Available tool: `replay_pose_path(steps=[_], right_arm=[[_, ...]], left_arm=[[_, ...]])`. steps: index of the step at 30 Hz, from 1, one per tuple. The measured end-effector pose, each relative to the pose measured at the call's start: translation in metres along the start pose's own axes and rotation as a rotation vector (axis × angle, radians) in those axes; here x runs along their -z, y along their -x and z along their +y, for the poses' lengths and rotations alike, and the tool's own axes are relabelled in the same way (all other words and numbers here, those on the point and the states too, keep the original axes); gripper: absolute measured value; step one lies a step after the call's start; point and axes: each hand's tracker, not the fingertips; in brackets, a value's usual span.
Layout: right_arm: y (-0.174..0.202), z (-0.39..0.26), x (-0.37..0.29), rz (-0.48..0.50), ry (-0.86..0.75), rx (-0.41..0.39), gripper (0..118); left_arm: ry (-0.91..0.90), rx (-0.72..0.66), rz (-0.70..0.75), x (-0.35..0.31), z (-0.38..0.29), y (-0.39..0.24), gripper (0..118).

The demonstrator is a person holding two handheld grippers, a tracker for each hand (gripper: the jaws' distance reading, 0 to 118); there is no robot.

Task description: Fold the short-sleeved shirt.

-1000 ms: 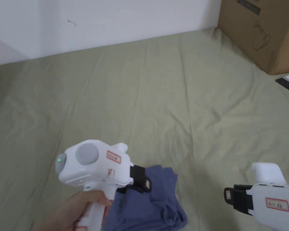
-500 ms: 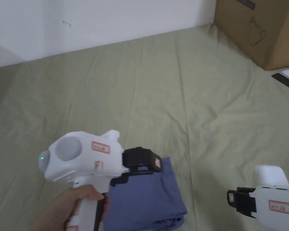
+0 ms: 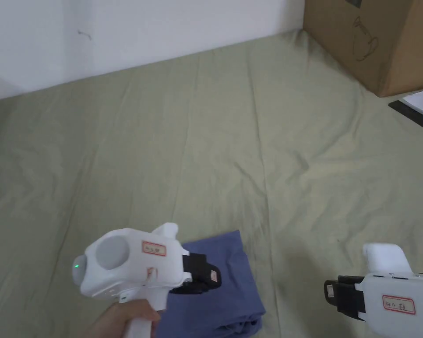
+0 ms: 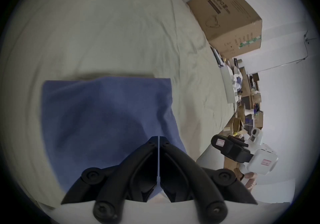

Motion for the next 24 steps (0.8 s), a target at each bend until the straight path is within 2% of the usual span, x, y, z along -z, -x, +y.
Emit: replay_pose_path(steps=[4,10,14,20,24], right_arm=[[-0.004,-0.002,-0.005,-0.003,-0.002,0.008,0],[-0.005,-0.002,-0.004,-0.025,0.012,0.003,0],[0.006,0.000,-0.001,-0.010,0.016,-0.003,0],[0.036,0.010,0.011,0.012,0.042,-0.092,0],[0.066,0.018,0.030,0.032,0.076,-0.180,0]], left_arm=[[0.058,-0.023,0.048,0.038,0.003,-0.008,0],[0.074,0.056,0.055,0.051,-0.002,-0.031,0],[0.067,0.066,-0.023,0.042,-0.004,-0.034,0],[0.013,0.107,-0.117,0.007,-0.020,-0.030,0],[-0.076,0.041,-0.135,-0.032,-0.031,0.007,0]])
